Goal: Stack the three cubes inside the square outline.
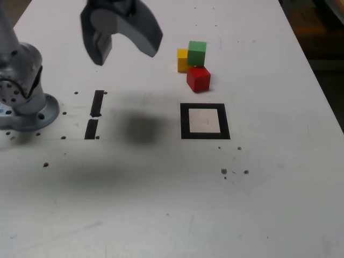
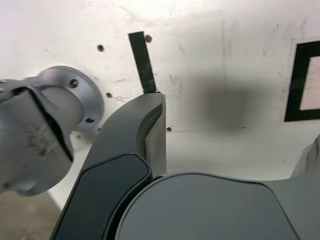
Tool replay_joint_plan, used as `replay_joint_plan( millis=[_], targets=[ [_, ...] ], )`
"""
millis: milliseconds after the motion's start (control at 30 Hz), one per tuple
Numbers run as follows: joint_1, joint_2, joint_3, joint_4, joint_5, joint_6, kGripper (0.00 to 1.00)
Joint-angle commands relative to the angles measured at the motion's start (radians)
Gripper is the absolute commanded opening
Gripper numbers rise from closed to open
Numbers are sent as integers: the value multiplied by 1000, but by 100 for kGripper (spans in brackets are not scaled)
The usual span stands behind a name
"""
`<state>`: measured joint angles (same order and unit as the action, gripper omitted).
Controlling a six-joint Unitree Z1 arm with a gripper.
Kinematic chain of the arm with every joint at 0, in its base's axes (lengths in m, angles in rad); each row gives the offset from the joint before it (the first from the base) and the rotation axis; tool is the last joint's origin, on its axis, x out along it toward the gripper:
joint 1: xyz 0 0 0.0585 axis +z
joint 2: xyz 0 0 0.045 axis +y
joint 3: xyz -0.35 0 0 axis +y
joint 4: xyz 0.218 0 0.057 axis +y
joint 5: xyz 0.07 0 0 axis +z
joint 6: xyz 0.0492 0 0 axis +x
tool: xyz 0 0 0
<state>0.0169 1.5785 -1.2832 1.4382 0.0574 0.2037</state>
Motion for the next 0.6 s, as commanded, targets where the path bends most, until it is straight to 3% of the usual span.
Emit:
replay_joint_plan(
  millis=[0,200,367,567],
  targets=[
    [9,49,-209,44,16,13,99],
    [123,101,-355,90,19,53,99],
    [246,145,-365,99,-2,79,98],
    [288,229,-349,75,-2,79,97]
  ],
)
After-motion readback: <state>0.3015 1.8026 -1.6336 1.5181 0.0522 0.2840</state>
